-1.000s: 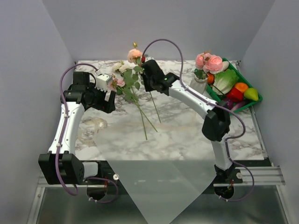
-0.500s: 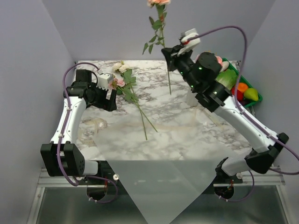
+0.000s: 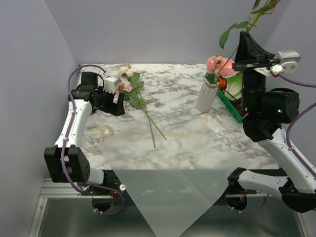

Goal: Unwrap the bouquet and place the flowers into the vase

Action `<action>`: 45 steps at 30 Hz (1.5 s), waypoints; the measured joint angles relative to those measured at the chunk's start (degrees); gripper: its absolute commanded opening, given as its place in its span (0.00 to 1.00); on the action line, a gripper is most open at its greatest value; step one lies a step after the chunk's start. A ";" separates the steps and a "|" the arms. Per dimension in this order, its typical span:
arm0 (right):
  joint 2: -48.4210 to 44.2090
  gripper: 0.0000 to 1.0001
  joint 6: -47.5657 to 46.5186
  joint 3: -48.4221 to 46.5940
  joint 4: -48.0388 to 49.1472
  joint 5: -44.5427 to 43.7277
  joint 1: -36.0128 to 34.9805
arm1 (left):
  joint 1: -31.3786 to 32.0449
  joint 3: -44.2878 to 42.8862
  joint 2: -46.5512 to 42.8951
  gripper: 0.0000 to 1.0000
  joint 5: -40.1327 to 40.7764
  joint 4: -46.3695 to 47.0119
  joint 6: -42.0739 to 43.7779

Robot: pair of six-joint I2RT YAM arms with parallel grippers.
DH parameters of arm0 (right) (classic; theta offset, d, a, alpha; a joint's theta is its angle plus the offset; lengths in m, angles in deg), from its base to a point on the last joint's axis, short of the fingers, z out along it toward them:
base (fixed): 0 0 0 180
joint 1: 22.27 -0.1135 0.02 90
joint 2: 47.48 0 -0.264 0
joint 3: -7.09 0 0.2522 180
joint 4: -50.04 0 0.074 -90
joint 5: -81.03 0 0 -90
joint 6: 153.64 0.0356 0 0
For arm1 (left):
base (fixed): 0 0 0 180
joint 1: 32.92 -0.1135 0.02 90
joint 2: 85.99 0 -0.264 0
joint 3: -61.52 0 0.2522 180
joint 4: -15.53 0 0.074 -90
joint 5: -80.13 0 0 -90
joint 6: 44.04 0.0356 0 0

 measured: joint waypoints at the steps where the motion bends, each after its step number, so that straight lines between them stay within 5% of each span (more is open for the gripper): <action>1: -0.31 0.01 0.00 0.22 0.44 -0.68 0.94 | 0.00 -0.02 0.20 0.99 -0.20 0.15 -0.07; 15: 3.02 0.01 8.04 -0.61 1.40 -5.14 14.95 | 0.00 -7.32 5.90 0.99 -1.20 1.42 -1.95; 45: 15.32 0.01 11.85 16.50 16.85 -11.21 17.86 | -0.63 -7.89 6.84 0.99 -1.18 1.20 -0.68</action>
